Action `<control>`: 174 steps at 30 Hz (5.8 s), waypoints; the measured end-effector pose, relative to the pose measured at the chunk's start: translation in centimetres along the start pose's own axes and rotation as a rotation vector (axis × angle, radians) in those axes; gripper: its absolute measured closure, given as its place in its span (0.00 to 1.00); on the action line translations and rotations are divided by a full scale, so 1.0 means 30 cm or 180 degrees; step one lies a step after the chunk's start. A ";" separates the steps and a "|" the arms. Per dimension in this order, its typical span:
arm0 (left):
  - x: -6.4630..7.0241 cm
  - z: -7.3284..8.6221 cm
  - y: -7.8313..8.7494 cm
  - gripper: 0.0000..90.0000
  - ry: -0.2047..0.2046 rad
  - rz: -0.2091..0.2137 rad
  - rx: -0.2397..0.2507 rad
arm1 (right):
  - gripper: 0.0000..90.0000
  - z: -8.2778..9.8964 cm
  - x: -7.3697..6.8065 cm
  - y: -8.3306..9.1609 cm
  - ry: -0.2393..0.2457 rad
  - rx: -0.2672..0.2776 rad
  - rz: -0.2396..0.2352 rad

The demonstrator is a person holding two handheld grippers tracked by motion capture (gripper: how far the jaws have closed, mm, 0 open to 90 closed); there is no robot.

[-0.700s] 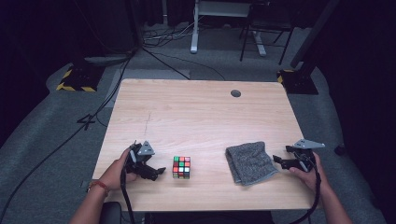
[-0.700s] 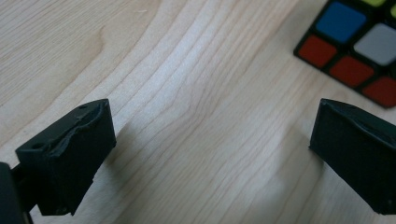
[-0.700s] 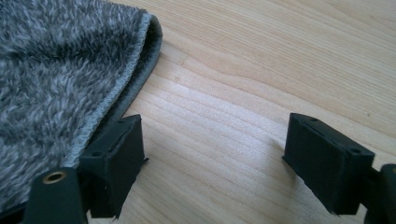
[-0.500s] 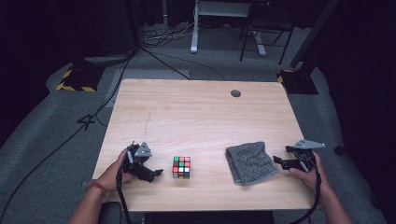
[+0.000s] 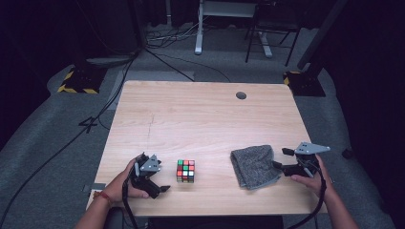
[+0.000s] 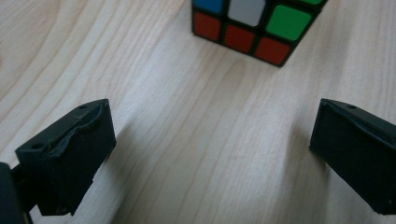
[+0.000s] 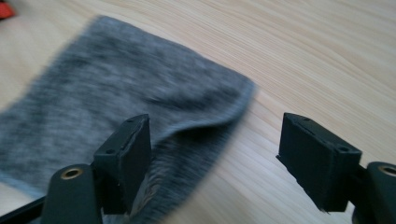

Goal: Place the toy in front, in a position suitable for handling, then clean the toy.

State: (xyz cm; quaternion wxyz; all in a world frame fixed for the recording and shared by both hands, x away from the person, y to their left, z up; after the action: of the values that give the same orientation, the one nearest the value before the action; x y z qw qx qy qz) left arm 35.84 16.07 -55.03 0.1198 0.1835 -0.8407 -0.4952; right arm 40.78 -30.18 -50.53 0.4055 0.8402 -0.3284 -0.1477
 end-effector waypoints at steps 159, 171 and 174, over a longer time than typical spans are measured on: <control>0.022 -0.444 -0.085 0.37 -0.0489 0.0318 0.0332 | 0.87 -0.054 -0.054 -0.052 0.0272 0.0028 -0.0180; 0.024 -0.454 -0.086 0.37 -0.0594 0.0104 0.0215 | 0.87 -0.122 -0.087 -0.029 0.0443 0.0120 -0.0175; 0.026 -0.457 -0.081 0.37 -0.0639 0.0045 0.0174 | 0.87 -0.144 -0.103 -0.026 0.0508 0.0121 -0.0176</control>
State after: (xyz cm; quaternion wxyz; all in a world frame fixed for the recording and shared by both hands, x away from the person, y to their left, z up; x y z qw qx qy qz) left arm 40.85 3.84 -50.55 0.0335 0.1302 -0.8629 -0.4871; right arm 41.06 -25.22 -48.48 0.4101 0.8656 -0.2746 -0.0852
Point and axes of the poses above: each handheld gripper's, and its own axes: y roughly backward along the jaws, z roughly out of its underside, x roughly to its right, the point moved 6 cm from there along -y, roughly forward along the jaws, and after that the axes turned 13 degrees about -x, right-handed, at the moved point
